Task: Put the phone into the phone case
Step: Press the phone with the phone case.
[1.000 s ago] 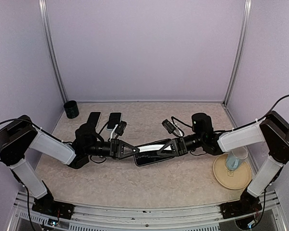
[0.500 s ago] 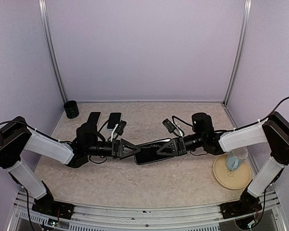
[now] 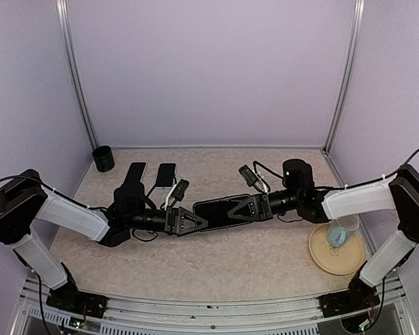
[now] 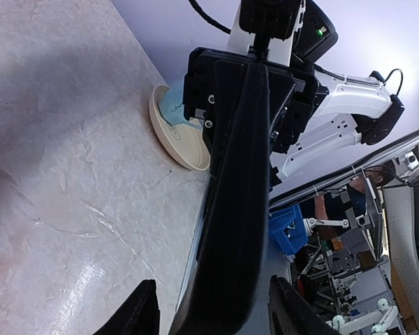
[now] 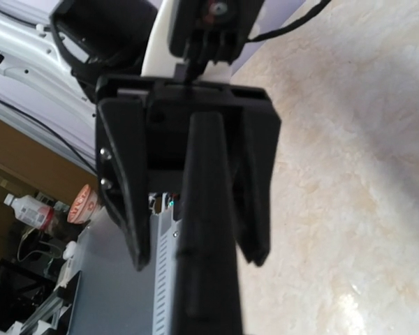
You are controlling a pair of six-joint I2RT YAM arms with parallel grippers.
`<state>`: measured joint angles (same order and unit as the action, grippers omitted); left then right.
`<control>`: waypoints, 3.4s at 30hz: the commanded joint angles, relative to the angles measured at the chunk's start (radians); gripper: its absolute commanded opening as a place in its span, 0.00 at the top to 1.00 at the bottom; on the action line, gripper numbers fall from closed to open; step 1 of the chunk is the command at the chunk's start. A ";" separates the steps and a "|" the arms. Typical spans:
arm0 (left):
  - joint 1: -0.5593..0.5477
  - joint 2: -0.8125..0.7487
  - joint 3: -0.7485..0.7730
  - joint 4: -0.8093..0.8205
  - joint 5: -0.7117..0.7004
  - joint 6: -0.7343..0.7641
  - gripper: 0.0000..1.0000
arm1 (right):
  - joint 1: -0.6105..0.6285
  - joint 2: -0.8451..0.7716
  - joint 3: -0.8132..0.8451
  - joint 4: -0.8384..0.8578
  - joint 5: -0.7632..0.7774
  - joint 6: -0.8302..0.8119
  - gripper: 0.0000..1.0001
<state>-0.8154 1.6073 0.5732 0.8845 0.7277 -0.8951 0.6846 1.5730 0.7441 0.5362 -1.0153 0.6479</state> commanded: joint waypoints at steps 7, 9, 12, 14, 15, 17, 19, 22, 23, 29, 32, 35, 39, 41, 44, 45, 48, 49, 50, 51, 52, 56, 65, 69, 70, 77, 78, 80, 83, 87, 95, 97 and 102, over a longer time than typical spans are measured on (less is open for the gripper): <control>-0.013 0.023 0.016 0.059 0.018 -0.009 0.74 | 0.009 -0.056 0.004 0.065 0.015 -0.013 1.00; -0.012 0.024 0.017 0.062 0.015 -0.012 0.82 | 0.006 -0.056 0.005 0.056 0.016 -0.021 1.00; -0.011 0.028 0.019 0.056 0.005 -0.012 1.00 | 0.007 -0.057 0.005 0.032 0.027 -0.043 1.00; -0.011 0.028 0.019 0.049 -0.001 -0.012 1.00 | 0.006 -0.057 0.002 0.022 0.033 -0.050 1.00; -0.011 0.029 0.019 0.048 -0.003 -0.010 1.00 | 0.007 -0.058 0.000 0.021 0.034 -0.051 1.00; -0.011 0.028 0.018 0.047 -0.004 -0.008 1.00 | 0.008 -0.061 -0.003 0.020 0.036 -0.051 1.00; -0.010 0.023 0.016 0.045 -0.005 -0.003 0.94 | 0.007 -0.064 -0.004 0.021 0.037 -0.050 1.00; -0.008 0.012 0.011 0.044 -0.001 0.005 0.76 | 0.005 -0.066 -0.003 0.024 0.042 -0.041 1.00; -0.007 0.010 0.011 0.044 0.001 0.008 0.70 | 0.006 -0.067 -0.003 0.027 0.042 -0.036 1.00; 0.021 -0.031 -0.016 0.044 -0.006 0.019 0.55 | -0.001 -0.071 -0.005 0.034 0.040 -0.023 1.00; 0.042 -0.052 -0.022 0.040 0.000 0.022 0.56 | -0.002 -0.068 -0.009 0.044 0.032 -0.014 1.00; 0.050 -0.055 -0.020 0.043 0.005 0.024 0.68 | -0.002 -0.062 -0.011 0.053 0.026 -0.006 1.00; 0.049 -0.046 -0.021 0.061 0.009 0.015 0.79 | -0.005 -0.058 -0.016 0.065 0.023 0.006 1.00; 0.045 -0.037 -0.020 0.071 0.017 0.009 0.79 | -0.006 -0.059 -0.018 0.075 0.018 0.014 1.00; 0.041 -0.031 -0.019 0.071 0.019 0.009 0.81 | -0.007 -0.060 -0.017 0.079 0.013 0.018 1.00; 0.041 -0.028 -0.019 0.073 0.019 0.010 0.86 | -0.008 -0.060 -0.018 0.080 0.009 0.018 1.00; 0.041 -0.030 -0.025 0.097 0.028 0.007 0.97 | -0.024 -0.059 -0.036 0.138 -0.017 0.052 1.00; 0.042 -0.031 -0.031 0.120 0.039 0.000 0.99 | -0.032 -0.057 -0.052 0.183 -0.041 0.080 1.00; 0.044 -0.033 -0.042 0.154 0.055 -0.016 1.00 | -0.042 -0.051 -0.064 0.227 -0.058 0.120 1.00; 0.045 -0.034 -0.050 0.191 0.067 -0.029 1.00 | -0.051 -0.047 -0.075 0.276 -0.072 0.145 1.00; 0.047 -0.036 -0.057 0.220 0.078 -0.042 1.00 | -0.057 -0.040 -0.081 0.305 -0.084 0.168 1.00; 0.047 -0.043 -0.064 0.269 0.102 -0.060 1.00 | -0.066 -0.021 -0.090 0.357 -0.109 0.207 1.00; 0.047 -0.042 -0.082 0.361 0.126 -0.108 0.72 | -0.085 -0.008 -0.109 0.481 -0.135 0.296 1.00; 0.040 -0.036 -0.075 0.261 0.077 -0.079 0.47 | -0.084 -0.033 -0.089 0.395 -0.101 0.245 1.00; 0.037 -0.036 -0.067 0.227 0.062 -0.064 0.46 | -0.084 -0.042 -0.082 0.353 -0.085 0.221 1.00; 0.012 -0.012 -0.028 0.113 -0.015 -0.027 0.39 | -0.081 -0.087 -0.050 0.224 -0.019 0.138 1.00; 0.013 -0.004 -0.023 0.106 -0.030 -0.028 0.39 | -0.078 -0.090 -0.049 0.212 -0.013 0.128 1.00; 0.013 0.005 -0.015 0.102 -0.048 -0.034 0.38 | -0.072 -0.096 -0.048 0.192 0.002 0.112 1.00; 0.012 0.027 -0.001 0.101 -0.061 -0.048 0.38 | -0.057 -0.103 -0.038 0.144 0.022 0.069 1.00; 0.010 0.041 0.014 0.109 -0.072 -0.056 0.38 | -0.039 -0.109 -0.029 0.098 0.047 0.036 1.00; -0.007 0.070 0.053 0.112 -0.057 -0.062 0.43 | -0.018 -0.101 -0.025 0.070 0.086 0.008 1.00; -0.014 0.076 0.057 0.120 -0.054 -0.064 0.45 | -0.017 -0.098 -0.022 0.063 0.094 0.003 1.00; -0.018 0.096 0.062 0.147 -0.041 -0.076 0.48 | -0.012 -0.102 -0.011 0.018 0.124 -0.025 1.00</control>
<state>-0.8265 1.6806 0.6136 0.9947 0.6735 -0.9646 0.6594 1.5032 0.6800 0.5579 -0.9188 0.6662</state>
